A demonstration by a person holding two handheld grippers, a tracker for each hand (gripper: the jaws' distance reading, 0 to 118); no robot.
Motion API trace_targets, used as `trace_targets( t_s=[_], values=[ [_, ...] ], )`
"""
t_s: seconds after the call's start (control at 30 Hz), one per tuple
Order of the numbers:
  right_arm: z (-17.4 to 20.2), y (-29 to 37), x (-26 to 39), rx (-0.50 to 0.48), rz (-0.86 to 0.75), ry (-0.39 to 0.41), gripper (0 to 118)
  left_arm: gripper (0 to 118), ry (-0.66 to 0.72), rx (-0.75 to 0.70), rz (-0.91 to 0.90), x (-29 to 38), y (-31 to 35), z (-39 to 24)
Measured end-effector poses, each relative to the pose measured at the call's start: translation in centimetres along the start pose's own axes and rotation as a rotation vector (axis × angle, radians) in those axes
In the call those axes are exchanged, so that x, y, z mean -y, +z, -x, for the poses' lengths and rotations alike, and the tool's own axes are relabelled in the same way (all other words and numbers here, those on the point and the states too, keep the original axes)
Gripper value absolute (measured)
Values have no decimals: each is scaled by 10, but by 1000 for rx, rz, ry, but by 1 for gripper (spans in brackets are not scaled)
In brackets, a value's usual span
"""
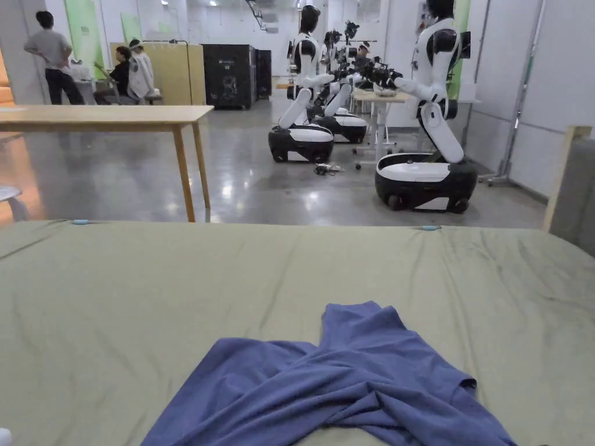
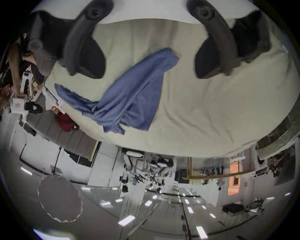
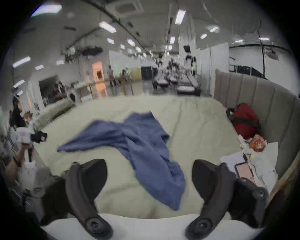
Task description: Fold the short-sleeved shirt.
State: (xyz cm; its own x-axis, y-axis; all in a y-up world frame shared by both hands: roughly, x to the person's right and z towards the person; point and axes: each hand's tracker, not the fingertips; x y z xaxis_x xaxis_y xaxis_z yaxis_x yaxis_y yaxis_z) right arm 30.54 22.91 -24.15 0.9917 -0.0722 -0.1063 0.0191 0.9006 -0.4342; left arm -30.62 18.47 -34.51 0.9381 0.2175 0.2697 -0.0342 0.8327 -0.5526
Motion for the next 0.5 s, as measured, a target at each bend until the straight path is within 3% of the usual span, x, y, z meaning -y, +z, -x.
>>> trace_targets(
  t_s=[0.03, 0.07, 0.17, 0.3, 0.4, 0.5],
  values=[
    [7, 7, -1, -14, -20, -8, 48, 44, 11, -1, -24, 2, 14, -5],
    [16, 14, -1, -22, -41, -11, 19, 12, 24, -8, -61, 2, 24, -10],
    [40, 23, 4, 15, -73, -8, 3, 2, 50, -39, -118, 11, 49, -22],
    [46, 26, 11, -61, -82, -105, 0, 0, 137, -73, -112, 22, 70, -23],
    [52, 26, 13, -74, -80, -105, 0, 0, 147, -155, -55, 25, 66, -17],
    [47, 19, 18, -89, -68, -112, 0, 0, 135, -133, -64, 27, 41, 3]
  ],
)
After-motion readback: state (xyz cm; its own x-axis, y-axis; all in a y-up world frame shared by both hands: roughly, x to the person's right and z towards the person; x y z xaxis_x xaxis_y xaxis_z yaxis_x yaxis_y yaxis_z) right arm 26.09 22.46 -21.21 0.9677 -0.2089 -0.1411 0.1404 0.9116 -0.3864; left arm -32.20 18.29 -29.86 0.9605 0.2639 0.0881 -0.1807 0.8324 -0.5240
